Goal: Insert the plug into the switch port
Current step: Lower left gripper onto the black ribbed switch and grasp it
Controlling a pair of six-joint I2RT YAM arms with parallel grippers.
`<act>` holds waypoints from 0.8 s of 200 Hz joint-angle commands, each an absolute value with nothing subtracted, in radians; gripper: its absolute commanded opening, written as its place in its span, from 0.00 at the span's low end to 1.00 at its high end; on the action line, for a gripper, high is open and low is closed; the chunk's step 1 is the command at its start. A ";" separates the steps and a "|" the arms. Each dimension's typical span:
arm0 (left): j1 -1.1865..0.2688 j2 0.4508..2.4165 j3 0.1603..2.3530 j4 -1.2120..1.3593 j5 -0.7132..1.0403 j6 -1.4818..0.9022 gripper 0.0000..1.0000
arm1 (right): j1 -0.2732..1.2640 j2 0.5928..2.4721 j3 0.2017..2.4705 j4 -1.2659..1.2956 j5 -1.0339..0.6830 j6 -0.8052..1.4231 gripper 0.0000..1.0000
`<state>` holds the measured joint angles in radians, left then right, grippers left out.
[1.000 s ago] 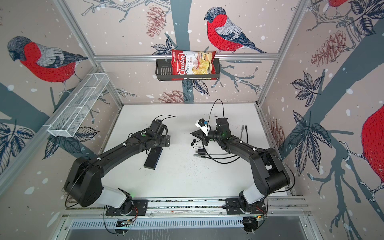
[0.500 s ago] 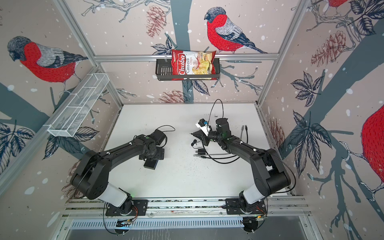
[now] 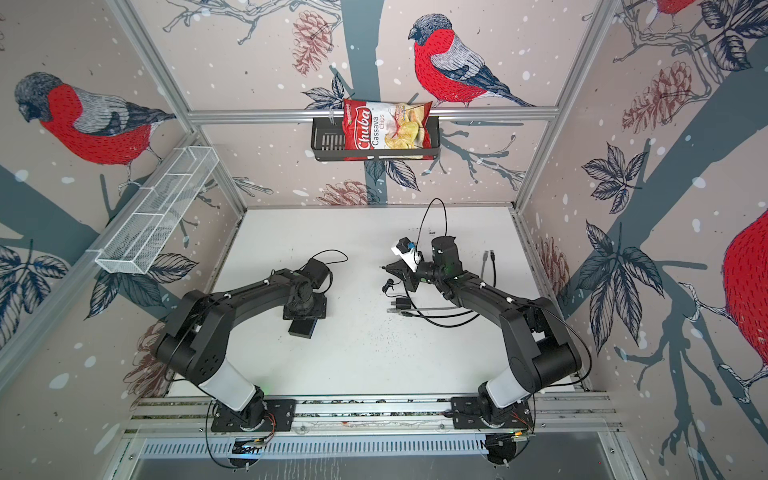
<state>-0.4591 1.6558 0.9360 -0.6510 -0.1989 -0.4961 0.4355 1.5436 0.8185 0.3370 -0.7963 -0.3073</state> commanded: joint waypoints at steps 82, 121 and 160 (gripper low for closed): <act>-0.465 1.691 0.984 -0.530 -0.144 -0.335 0.18 | 0.416 1.548 0.810 0.350 -0.776 -0.294 0.00; -0.553 1.732 1.050 -0.511 -0.230 -0.208 0.20 | 0.407 1.557 0.810 0.354 -0.773 -0.288 0.00; -0.617 1.771 1.092 -0.471 -0.239 -0.089 0.12 | 0.401 1.573 0.812 0.354 -0.769 -0.284 0.00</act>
